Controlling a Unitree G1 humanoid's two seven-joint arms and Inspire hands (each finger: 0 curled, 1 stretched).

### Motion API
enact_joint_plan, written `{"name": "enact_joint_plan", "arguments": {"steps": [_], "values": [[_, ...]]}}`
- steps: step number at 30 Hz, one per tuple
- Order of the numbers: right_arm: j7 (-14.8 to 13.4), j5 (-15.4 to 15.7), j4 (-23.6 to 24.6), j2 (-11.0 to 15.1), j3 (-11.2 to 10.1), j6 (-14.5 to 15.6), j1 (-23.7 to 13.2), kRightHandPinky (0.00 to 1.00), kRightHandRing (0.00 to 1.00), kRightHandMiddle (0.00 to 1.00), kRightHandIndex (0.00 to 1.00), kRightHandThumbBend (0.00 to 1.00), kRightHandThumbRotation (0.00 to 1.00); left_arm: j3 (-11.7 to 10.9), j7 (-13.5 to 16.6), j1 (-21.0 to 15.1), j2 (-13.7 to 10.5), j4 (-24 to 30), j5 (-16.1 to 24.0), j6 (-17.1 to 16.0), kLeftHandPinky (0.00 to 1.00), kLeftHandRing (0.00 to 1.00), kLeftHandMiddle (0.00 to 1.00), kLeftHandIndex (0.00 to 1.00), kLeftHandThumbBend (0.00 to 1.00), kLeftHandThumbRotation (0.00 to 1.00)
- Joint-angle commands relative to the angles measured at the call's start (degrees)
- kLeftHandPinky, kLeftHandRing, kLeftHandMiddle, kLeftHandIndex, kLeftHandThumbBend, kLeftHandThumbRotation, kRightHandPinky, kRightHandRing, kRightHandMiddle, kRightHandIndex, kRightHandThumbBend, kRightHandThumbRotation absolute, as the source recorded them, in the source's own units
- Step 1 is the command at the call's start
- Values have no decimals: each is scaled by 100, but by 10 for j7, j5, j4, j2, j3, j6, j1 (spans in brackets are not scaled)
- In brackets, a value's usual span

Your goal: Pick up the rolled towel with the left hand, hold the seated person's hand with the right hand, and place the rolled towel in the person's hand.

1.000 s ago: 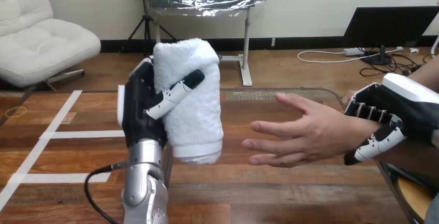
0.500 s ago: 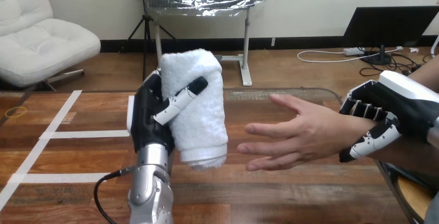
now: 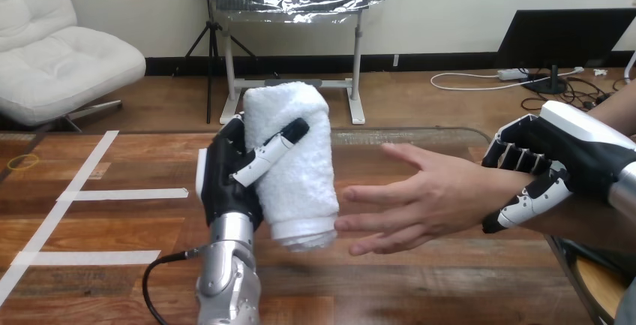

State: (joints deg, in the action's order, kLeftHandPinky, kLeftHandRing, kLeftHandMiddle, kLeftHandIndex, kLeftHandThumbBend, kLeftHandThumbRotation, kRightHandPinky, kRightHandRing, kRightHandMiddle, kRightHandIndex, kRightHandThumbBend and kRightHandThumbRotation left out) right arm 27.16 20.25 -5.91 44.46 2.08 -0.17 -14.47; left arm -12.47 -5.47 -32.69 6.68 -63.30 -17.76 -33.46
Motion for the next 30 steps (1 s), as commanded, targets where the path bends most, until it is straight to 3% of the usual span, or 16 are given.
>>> {"name": "enact_joint_plan", "arguments": {"steps": [1,6,12,30], "values": [[-2,-7,11,-40,17,21,-61,39,45,49,51,94,0,-19,-18,-155,39,-6,-17,-37,29,35,41,44,65,0],[-5,-9,10,-44,18,13,-64,38,45,48,50,95,0,-19,-26,-164,48,-13,-19,-37,29,35,41,44,68,0],[-6,-10,9,-52,20,7,-69,38,44,47,49,96,0,-11,-12,-176,61,-21,-10,-38,29,34,41,43,72,0],[10,0,29,-68,25,39,-76,37,43,47,49,94,2,3,2,-196,99,-19,-5,-38,29,34,40,42,75,0]]}}
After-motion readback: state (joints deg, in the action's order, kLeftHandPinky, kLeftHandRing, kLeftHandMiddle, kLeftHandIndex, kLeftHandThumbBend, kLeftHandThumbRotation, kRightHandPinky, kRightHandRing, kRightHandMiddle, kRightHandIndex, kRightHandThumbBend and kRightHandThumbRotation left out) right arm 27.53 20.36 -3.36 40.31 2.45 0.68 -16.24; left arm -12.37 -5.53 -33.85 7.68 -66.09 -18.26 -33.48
